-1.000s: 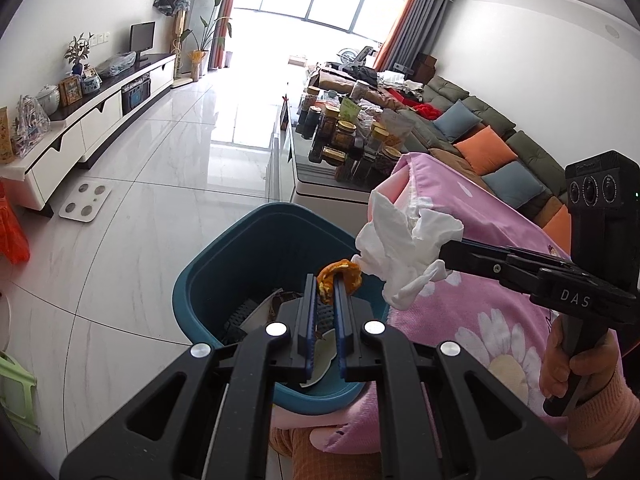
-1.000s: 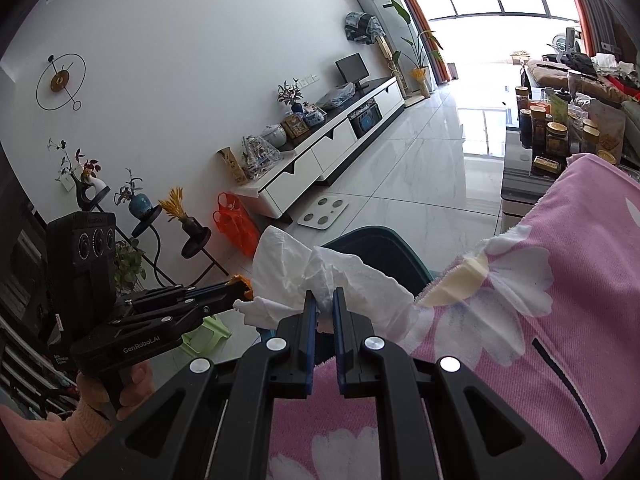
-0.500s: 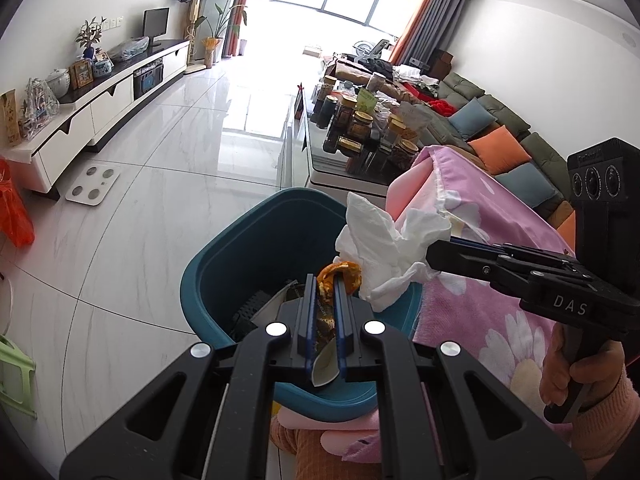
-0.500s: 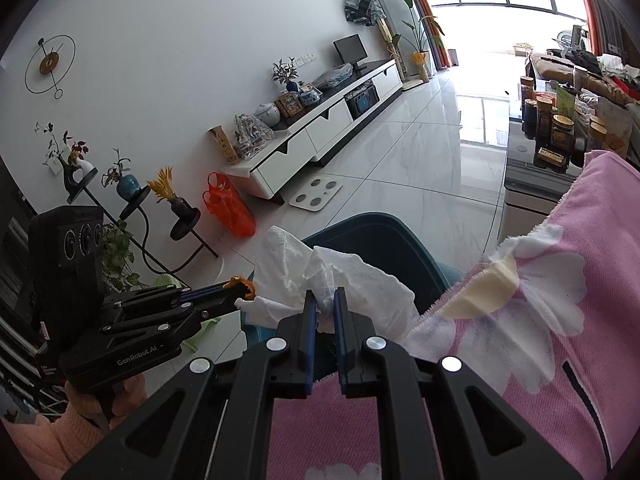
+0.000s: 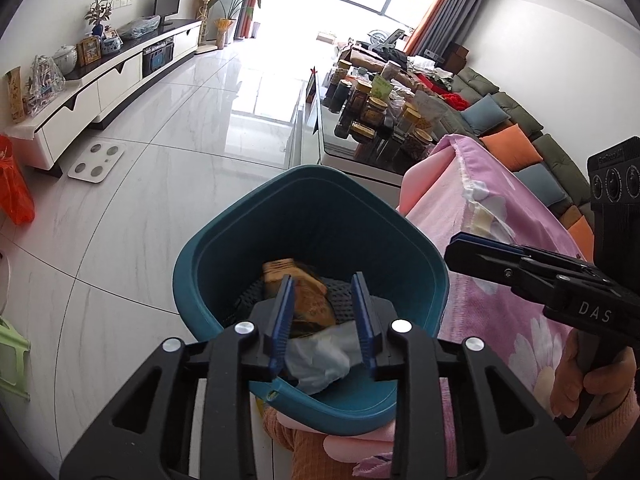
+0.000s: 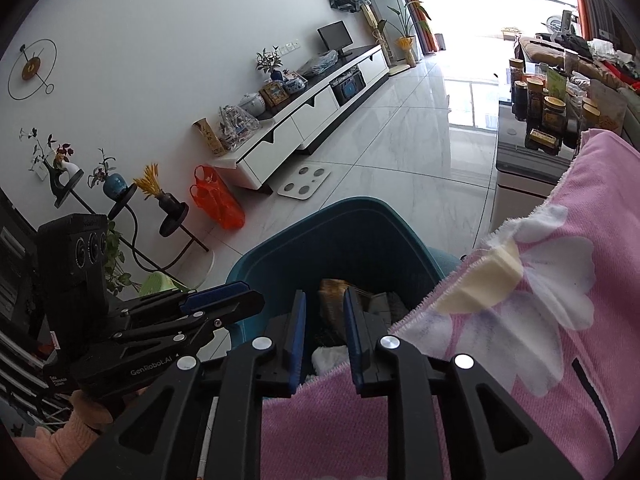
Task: Collect trash
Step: 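Open the left gripper over the teal bin while the right gripper releases the tissue, then return both tools to the table over the orange peel and gold foil bag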
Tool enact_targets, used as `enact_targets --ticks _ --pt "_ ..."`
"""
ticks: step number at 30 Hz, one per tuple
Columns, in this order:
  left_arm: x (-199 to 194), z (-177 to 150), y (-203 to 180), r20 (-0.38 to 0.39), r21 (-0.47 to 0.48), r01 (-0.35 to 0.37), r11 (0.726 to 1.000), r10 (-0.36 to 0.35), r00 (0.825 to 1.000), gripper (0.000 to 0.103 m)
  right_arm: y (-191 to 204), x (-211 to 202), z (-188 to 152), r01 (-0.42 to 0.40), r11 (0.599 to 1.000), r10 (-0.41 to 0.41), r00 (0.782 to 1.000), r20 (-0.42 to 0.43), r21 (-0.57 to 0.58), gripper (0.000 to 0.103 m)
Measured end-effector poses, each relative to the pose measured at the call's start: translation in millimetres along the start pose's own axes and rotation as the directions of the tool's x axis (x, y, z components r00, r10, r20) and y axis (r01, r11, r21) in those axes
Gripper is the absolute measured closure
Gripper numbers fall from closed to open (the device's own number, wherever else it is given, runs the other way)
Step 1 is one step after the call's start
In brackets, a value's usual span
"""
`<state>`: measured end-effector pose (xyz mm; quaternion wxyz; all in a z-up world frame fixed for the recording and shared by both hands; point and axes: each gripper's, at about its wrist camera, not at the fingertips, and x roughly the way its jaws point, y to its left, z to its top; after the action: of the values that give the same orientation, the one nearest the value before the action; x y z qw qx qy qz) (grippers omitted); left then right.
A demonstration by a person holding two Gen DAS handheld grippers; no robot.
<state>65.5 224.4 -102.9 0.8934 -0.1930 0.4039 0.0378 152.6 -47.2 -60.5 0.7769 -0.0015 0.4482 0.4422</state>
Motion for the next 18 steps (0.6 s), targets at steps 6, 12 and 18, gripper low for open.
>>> enact_targets --ticks 6,12,18 --pt "-8.9 -2.6 -9.7 0.035 0.034 0.023 0.999 -0.025 0.999 0.068 -8.0 -27.1 -13.3 -0.017 1.0 0.016 0.999 0.043 0.017 0.08" --pt "-27.3 -10.0 -50.9 0.071 0.143 0.101 0.985 -0.112 0.991 0.06 -20.9 -80.8 -36.6 0.003 1.0 -0.007 0.991 0.132 0.027 0.07" --pt "-29.3 -19.9 -119.1 0.039 0.271 0.231 0.934 -0.25 0.967 0.056 -43.8 -144.0 -68.8 0.08 0.994 -0.096 0.971 0.22 0.081 0.067"
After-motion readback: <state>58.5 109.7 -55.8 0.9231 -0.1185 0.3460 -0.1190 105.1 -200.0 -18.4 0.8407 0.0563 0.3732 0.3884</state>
